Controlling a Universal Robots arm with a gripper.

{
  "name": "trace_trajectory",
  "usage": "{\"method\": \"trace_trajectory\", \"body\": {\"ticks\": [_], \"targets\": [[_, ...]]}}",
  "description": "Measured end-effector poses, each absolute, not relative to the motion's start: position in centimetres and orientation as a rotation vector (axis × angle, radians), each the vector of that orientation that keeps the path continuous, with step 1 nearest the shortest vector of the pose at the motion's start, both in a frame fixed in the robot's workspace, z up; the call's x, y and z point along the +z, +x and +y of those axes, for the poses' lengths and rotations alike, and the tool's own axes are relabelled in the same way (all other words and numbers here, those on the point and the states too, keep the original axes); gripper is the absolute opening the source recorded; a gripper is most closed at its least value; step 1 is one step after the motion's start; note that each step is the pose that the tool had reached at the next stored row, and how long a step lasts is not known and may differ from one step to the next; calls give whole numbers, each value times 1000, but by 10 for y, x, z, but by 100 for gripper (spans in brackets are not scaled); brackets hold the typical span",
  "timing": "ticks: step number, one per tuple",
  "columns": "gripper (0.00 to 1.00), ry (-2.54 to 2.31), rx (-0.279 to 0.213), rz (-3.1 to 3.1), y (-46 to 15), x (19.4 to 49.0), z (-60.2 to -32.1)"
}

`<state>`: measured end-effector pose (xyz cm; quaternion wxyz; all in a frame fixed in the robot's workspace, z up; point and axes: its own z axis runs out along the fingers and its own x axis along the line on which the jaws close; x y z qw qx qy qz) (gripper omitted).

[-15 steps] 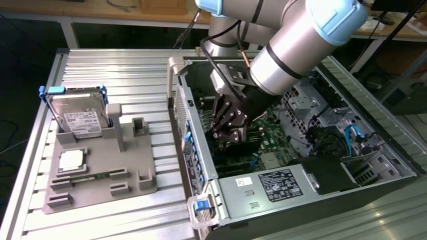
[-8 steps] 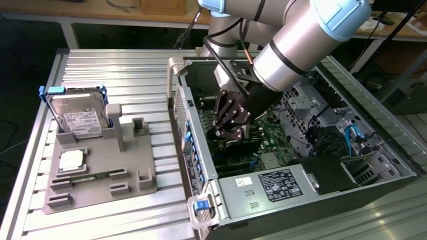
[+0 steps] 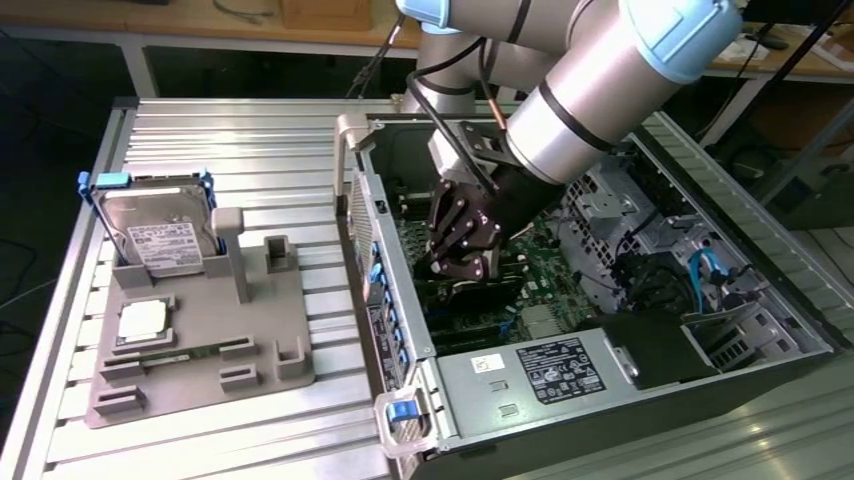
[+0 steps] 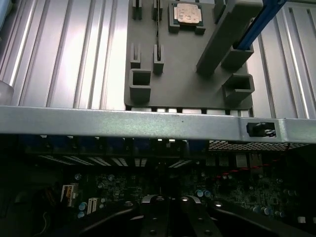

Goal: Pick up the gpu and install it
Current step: 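Press down on the gpu until it lock into place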

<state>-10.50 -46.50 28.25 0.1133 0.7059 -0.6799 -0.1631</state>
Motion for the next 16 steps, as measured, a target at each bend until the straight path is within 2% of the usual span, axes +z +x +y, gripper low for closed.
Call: {"method": "trace_trajectory", "body": {"ticks": [16], "targets": [[11, 2071, -479, -1994, -105, 282, -465]]}}
